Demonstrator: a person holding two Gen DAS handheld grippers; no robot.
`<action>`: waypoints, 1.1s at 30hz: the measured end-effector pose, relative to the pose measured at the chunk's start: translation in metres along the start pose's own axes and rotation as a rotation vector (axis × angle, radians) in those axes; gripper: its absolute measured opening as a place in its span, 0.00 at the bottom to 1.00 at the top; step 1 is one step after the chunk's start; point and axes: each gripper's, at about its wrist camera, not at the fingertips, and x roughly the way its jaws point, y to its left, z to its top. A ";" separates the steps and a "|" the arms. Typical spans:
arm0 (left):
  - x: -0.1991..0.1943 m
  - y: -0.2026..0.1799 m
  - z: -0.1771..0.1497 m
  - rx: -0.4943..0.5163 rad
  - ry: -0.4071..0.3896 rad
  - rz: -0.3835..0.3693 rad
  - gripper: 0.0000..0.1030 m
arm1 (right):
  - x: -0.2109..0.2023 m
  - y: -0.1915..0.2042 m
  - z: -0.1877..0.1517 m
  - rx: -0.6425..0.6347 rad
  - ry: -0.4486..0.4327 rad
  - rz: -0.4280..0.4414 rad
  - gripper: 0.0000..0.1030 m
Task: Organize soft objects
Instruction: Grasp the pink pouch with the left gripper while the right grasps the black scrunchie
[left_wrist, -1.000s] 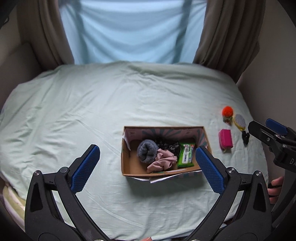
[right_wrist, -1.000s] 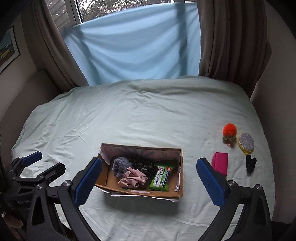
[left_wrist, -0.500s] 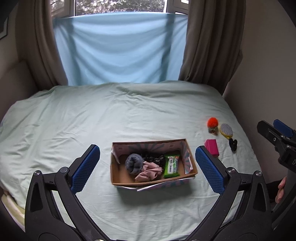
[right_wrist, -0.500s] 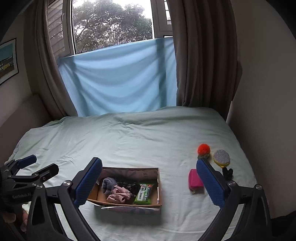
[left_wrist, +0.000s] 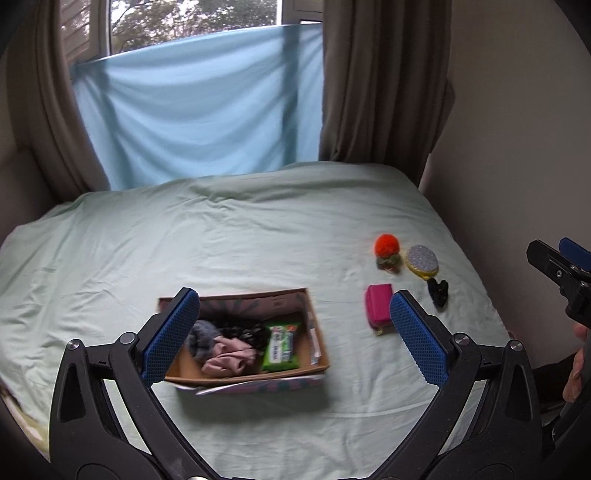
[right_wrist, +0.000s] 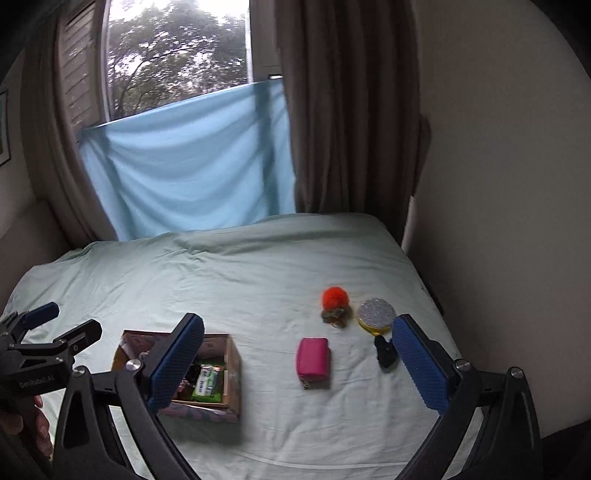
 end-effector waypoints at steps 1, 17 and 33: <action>0.006 -0.013 0.000 0.004 -0.002 -0.006 1.00 | 0.004 -0.010 0.000 0.006 0.007 -0.007 0.99; 0.193 -0.171 -0.065 0.031 0.047 -0.047 1.00 | 0.162 -0.166 -0.071 -0.005 0.088 -0.067 0.99; 0.371 -0.204 -0.131 0.032 0.145 0.017 0.96 | 0.323 -0.192 -0.151 -0.003 0.211 -0.056 0.84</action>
